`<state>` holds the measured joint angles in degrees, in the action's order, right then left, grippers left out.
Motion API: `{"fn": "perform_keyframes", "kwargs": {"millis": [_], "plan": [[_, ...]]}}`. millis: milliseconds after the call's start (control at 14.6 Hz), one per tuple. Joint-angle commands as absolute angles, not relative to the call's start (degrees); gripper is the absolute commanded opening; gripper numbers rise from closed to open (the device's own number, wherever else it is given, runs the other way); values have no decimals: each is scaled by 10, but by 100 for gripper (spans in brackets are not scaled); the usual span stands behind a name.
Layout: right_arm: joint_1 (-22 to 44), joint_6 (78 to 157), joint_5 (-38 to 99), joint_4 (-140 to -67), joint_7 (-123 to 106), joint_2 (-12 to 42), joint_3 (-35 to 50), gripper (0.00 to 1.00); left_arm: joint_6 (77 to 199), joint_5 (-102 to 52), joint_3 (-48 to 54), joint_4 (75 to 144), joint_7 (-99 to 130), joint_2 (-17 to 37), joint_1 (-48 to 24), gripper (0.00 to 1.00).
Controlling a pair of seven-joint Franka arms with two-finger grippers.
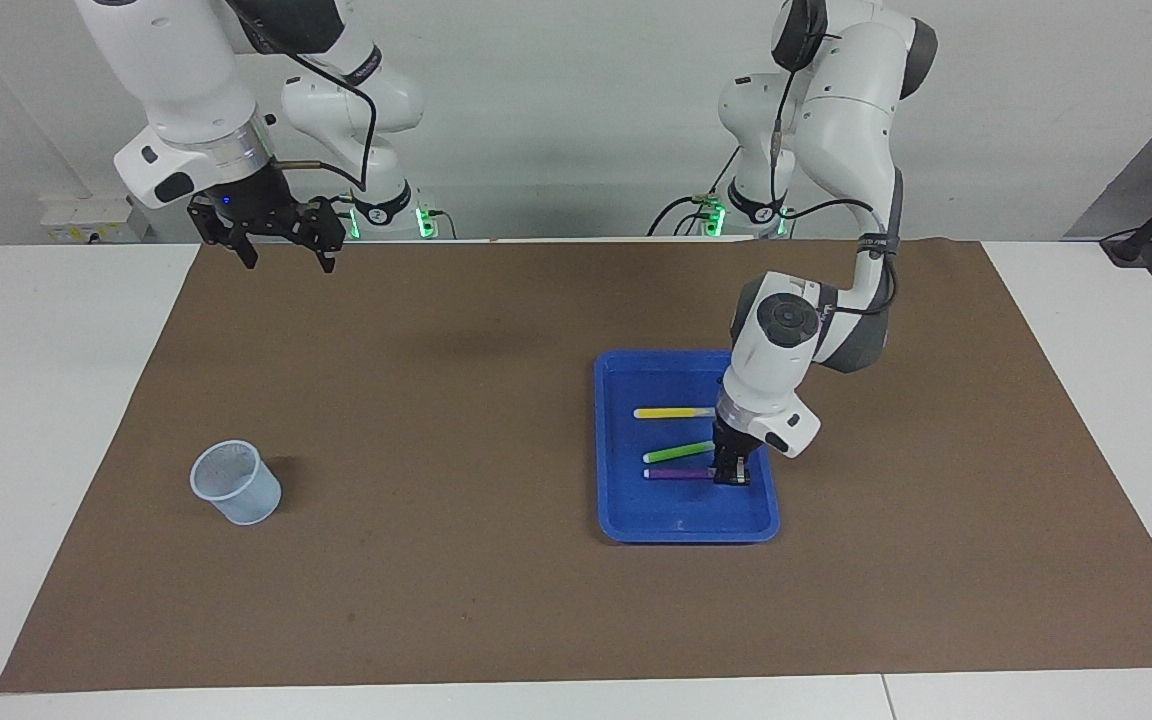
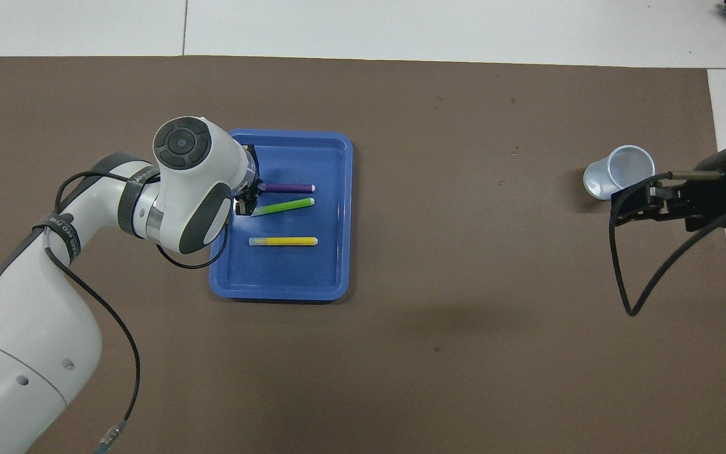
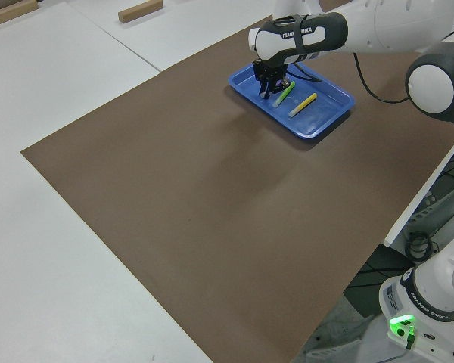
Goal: Right arm passes pens to left for tray arrangement
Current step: 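Lay the purple pen in the tray with the left gripper and release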
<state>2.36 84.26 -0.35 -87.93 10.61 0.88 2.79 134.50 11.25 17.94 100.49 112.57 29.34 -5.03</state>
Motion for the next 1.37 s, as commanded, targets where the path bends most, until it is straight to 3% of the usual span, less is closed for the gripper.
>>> {"fn": "perform_keyframes", "kwargs": {"millis": [0, 205, 273, 342, 1298], "plan": [[12, 834, 10, -881, 89, 6, 29, 100, 1349, 129, 177, 1022, 1137, 282, -47, 11], [8, 833, 10, -882, 84, 6, 29, 100, 1350, 141, 178, 1022, 1134, 282, -47, 76], [9, 832, 10, -881, 86, 6, 29, 100, 1349, 141, 178, 1022, 1134, 282, -47, 93], [8, 835, 10, -881, 84, 6, 29, 100, 1349, 142, 178, 1022, 1134, 282, -47, 100], [17, 854, -31, -873, 83, 10, 38, 100, 1287, 140, 178, 969, 1132, 284, -47, 100]]}}
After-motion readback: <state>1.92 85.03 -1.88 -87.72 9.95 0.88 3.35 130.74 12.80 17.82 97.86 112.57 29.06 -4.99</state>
